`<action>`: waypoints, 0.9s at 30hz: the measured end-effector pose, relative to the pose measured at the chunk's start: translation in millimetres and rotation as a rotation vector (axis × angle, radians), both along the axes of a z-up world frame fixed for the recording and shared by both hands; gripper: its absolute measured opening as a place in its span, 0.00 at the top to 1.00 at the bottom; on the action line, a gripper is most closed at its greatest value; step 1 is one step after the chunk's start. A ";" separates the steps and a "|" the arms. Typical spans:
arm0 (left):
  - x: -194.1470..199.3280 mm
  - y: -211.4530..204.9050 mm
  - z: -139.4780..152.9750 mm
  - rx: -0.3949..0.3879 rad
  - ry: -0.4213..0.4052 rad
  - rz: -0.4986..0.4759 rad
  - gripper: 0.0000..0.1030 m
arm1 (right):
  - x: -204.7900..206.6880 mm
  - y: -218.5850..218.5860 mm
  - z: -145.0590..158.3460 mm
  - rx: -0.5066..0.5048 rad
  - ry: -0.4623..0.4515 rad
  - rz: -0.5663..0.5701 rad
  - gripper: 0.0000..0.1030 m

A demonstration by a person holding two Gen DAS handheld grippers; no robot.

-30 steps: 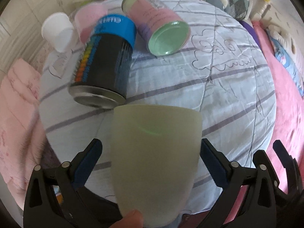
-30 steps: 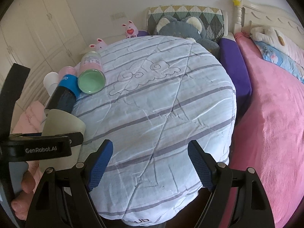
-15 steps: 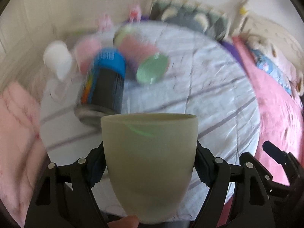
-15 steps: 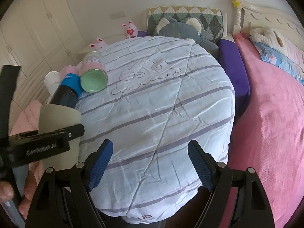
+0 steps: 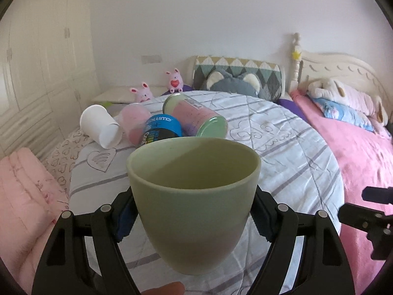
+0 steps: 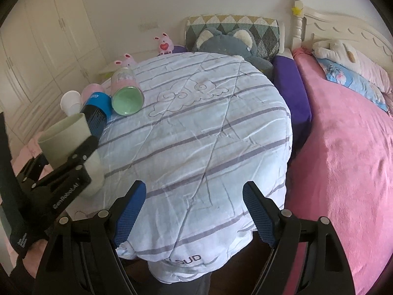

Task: Flip cup upright
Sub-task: 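Turn the pale green cup rim-up with the left tool and lower it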

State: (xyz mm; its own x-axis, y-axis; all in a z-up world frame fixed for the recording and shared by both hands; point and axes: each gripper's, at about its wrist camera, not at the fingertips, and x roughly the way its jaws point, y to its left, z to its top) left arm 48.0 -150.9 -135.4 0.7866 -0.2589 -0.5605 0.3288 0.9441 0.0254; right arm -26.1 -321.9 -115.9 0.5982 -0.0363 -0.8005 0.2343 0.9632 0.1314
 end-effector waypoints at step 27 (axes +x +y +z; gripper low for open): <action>-33.8 -0.2 -7.6 0.120 -0.064 -0.068 0.01 | 3.1 29.7 5.8 -0.021 0.008 0.034 0.20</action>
